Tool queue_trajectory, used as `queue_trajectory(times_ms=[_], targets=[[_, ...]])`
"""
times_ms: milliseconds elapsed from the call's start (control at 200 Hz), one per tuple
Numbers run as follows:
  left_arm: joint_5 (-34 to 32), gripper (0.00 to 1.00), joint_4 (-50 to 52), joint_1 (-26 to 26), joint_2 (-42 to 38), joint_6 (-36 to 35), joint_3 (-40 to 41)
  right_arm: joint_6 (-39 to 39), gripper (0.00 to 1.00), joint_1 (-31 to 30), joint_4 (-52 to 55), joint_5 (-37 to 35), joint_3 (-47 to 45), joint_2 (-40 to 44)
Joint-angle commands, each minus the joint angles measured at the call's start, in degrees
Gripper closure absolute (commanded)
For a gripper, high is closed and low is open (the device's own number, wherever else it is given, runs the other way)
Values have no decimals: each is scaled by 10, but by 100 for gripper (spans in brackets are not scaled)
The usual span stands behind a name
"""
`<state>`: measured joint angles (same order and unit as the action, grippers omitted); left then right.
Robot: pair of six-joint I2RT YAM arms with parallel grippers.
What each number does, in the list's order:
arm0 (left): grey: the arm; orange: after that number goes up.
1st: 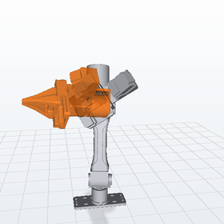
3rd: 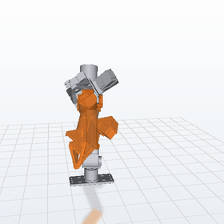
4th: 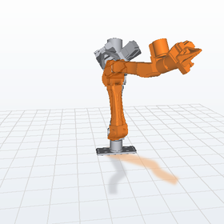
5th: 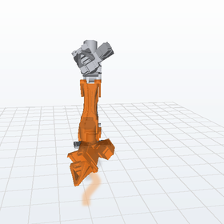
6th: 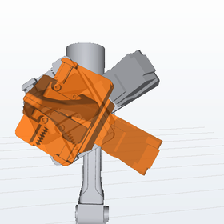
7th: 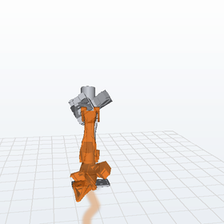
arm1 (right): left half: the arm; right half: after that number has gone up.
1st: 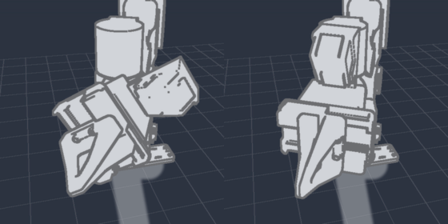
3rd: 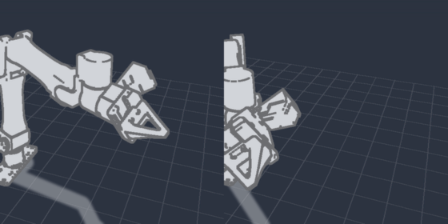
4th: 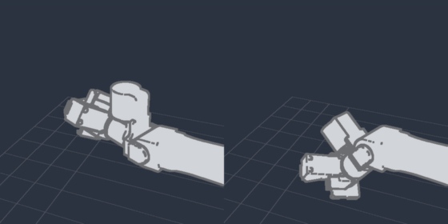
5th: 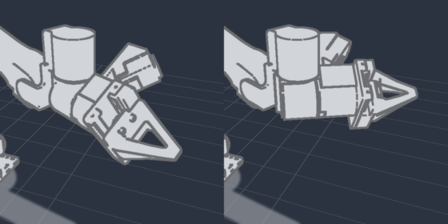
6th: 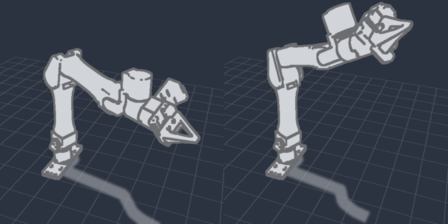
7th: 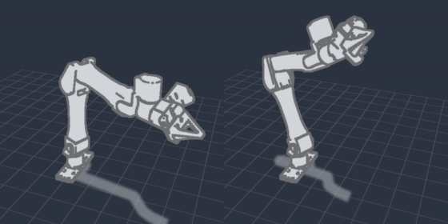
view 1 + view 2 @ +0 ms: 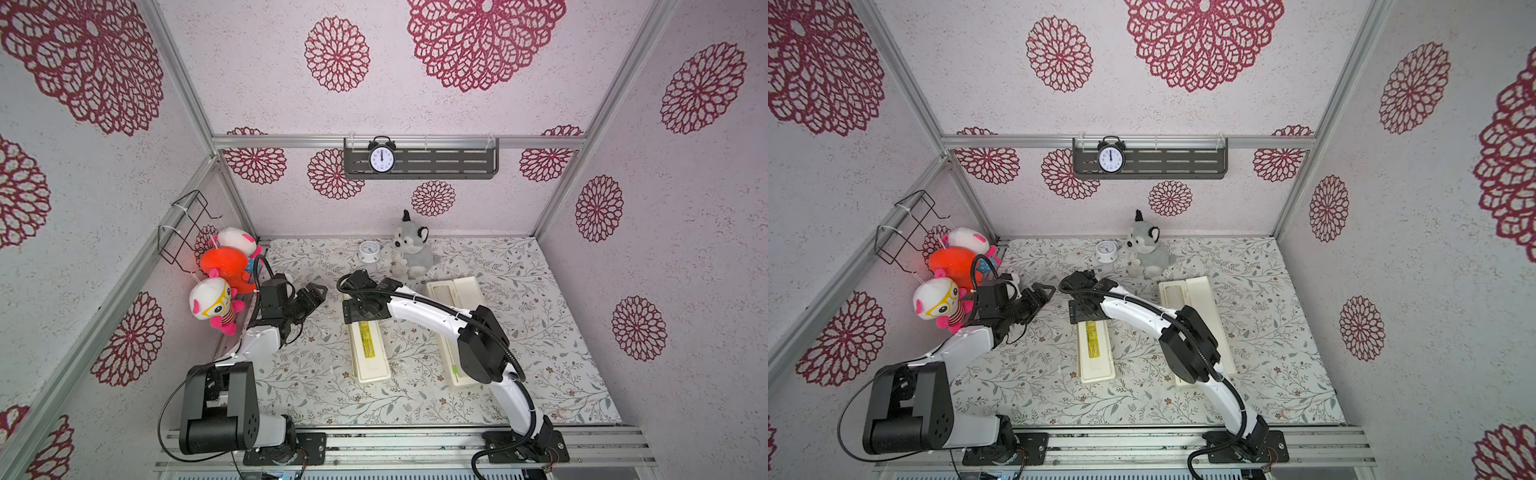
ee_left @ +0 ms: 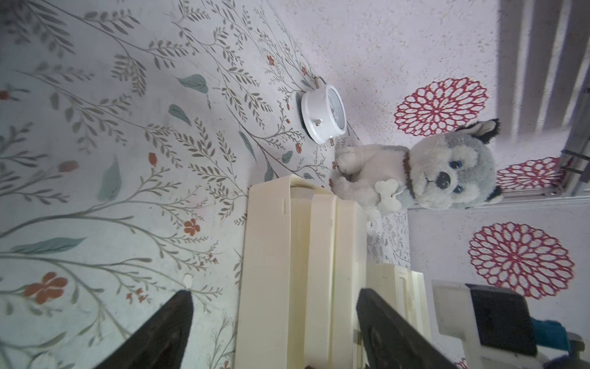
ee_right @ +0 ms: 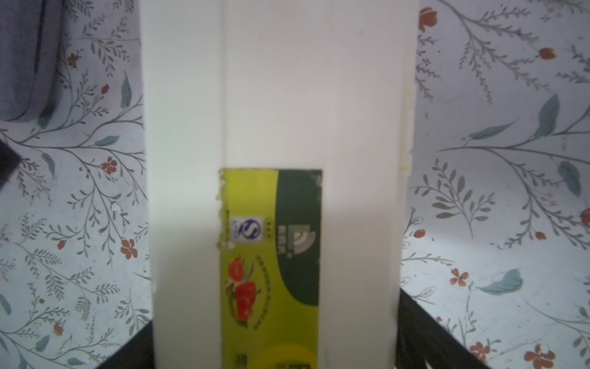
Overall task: Put plastic wrap rolls into dispensers
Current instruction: Close the lid on the plastic wrap cutting box.
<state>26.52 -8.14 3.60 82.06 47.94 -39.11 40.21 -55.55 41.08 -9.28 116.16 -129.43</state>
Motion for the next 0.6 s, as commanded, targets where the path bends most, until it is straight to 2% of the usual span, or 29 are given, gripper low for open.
queue_trajectory(times_ms=[0, 175, 380, 595], targets=[[70, 15, -85, 1, 31, 32, 1, 18, 11, -1, 12, -18, 22, 2], [93, 14, -120, -14, 76, 38, 0, 8, 11, 0, 15, -17, 43, -7], [130, 13, -208, -22, 117, 82, 4, 1, 10, 4, 16, -3, 55, -21], [132, 13, -197, -39, 151, 75, -12, -7, 10, 11, -9, 9, 55, -21]])
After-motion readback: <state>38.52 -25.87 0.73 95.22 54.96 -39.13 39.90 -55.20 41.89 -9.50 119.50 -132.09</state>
